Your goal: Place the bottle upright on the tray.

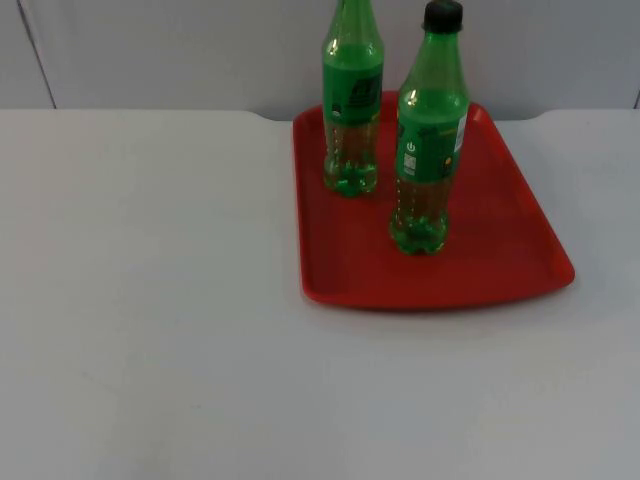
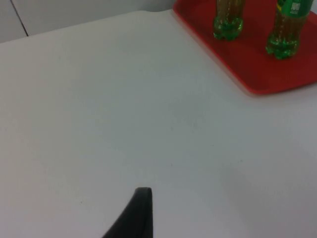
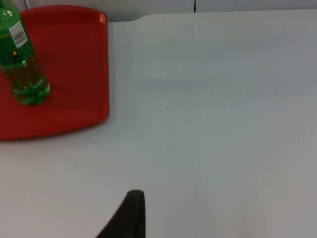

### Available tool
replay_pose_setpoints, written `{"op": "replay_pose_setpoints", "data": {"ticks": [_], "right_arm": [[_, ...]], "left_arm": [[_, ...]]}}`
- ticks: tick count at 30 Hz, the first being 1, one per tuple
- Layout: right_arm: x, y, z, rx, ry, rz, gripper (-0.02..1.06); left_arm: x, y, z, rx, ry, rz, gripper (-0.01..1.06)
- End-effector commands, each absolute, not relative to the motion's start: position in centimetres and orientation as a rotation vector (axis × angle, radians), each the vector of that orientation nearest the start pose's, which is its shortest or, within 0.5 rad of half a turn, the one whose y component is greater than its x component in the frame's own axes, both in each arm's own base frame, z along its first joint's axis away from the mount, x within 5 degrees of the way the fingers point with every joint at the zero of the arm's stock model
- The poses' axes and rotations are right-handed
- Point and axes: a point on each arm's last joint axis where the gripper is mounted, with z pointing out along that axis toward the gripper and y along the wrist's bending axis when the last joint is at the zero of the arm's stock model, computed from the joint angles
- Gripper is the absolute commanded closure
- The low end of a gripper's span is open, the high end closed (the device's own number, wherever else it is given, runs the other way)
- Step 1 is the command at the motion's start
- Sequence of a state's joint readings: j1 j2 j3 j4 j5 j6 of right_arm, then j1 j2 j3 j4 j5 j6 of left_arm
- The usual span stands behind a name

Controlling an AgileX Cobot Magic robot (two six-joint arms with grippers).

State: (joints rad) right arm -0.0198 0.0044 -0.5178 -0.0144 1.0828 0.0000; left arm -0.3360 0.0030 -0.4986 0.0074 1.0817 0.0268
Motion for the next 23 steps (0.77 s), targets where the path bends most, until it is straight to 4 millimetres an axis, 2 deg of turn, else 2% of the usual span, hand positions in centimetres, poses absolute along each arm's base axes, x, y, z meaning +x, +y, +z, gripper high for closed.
{"op": "replay_pose_setpoints", "data": {"ticks": [1, 9, 15, 23], "right_arm": [[-0.76, -0.11, 28.04, 0.016, 2.045, -0.044, -0.01], [-0.76, -0.11, 28.04, 0.016, 2.045, -0.044, -0.01], [-0.76, -0.11, 28.04, 0.016, 2.045, -0.044, -0.01], [-0.76, -0.11, 28.04, 0.016, 2.045, -0.044, -0.01]], "left_arm": [[-0.46, 0.16, 27.45, 0.369, 2.038, -0.193, 0.00], [-0.47, 0.13, 27.45, 0.294, 2.047, -0.148, 0.00], [-0.49, 0.05, 27.45, 0.136, 2.061, -0.054, 0.00], [-0.49, 0.00, 27.45, 0.018, 2.065, 0.017, 0.00]]}}
